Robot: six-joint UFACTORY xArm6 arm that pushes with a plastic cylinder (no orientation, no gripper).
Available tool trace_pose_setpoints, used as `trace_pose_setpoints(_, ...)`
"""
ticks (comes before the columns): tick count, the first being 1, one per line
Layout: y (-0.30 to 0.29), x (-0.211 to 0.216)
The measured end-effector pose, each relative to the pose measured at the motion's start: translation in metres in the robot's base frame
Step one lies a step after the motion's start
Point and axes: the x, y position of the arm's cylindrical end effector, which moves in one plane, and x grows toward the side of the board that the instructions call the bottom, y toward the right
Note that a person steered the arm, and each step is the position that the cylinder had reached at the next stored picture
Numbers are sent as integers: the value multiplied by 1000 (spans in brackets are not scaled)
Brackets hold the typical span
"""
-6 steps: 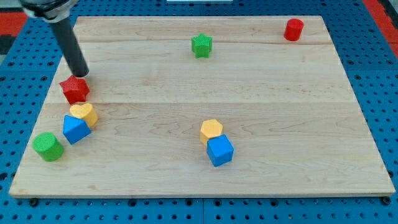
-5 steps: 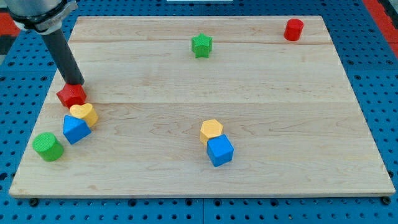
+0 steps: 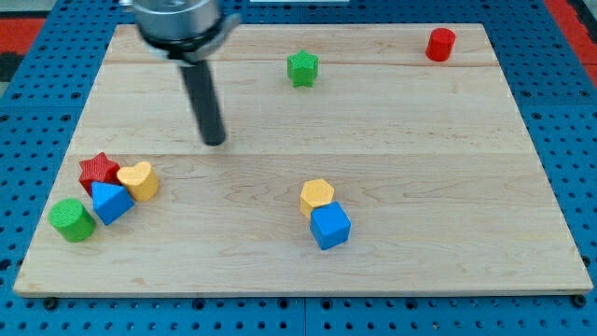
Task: Push green star into red star
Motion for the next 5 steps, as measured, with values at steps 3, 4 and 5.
trace_pose_setpoints(3,126,-132)
trace_pose_setpoints(4,113,-147)
trace_pose_setpoints(5,79,-130)
